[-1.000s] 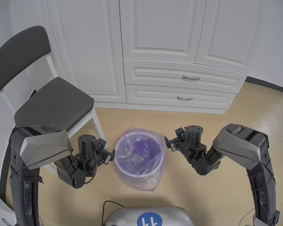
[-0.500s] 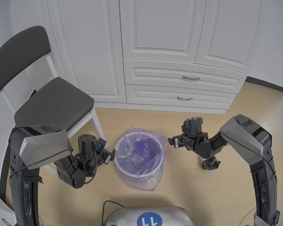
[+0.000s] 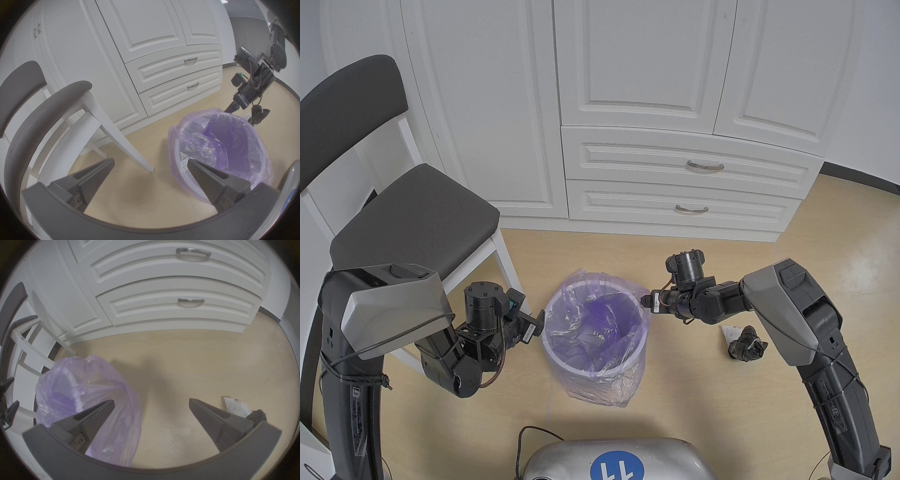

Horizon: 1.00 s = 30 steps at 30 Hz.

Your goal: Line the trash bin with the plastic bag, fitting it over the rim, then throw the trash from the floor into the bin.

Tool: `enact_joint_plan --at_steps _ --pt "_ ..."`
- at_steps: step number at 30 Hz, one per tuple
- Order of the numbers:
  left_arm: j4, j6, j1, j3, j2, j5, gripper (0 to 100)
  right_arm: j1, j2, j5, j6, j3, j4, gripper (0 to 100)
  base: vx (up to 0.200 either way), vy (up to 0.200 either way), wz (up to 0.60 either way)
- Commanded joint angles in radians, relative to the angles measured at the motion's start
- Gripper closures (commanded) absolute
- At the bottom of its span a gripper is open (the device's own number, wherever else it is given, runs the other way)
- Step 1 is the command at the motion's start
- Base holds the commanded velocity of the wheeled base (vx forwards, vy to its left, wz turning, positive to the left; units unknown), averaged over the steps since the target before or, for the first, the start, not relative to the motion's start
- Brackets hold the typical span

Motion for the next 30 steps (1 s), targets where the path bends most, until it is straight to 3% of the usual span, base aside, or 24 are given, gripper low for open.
enact_joint_plan --at_steps 1,7,18,24,30 --pt "-0.003 -0.001 0.003 -0.005 0.004 0.0 0 0.0 0.086 0.001 0.001 -0.065 0.015 0 0.0 0.0 0.0" --pt "-0.003 -0.001 0.001 -0.007 0.007 0.0 0 -0.003 0.115 0.001 0.003 -0.09 0.092 0 0.0 0.0 0.0" --pt "-0.01 -0.008 0.001 -0.05 0.034 0.0 0 -0.001 0.113 0.001 0.008 -0.09 0.098 0 0.0 0.0 0.0" --pt "-0.015 -0.093 -0.031 -0.148 0.124 0.002 0 -0.006 0.026 -0.001 0.021 -0.085 0.095 0 0.0 0.0 0.0" --pt "-0.007 -0.192 -0.132 -0.199 0.158 0.043 0 0.002 -0.101 -0.015 0.008 0.024 0.091 0 0.0 0.0 0.0"
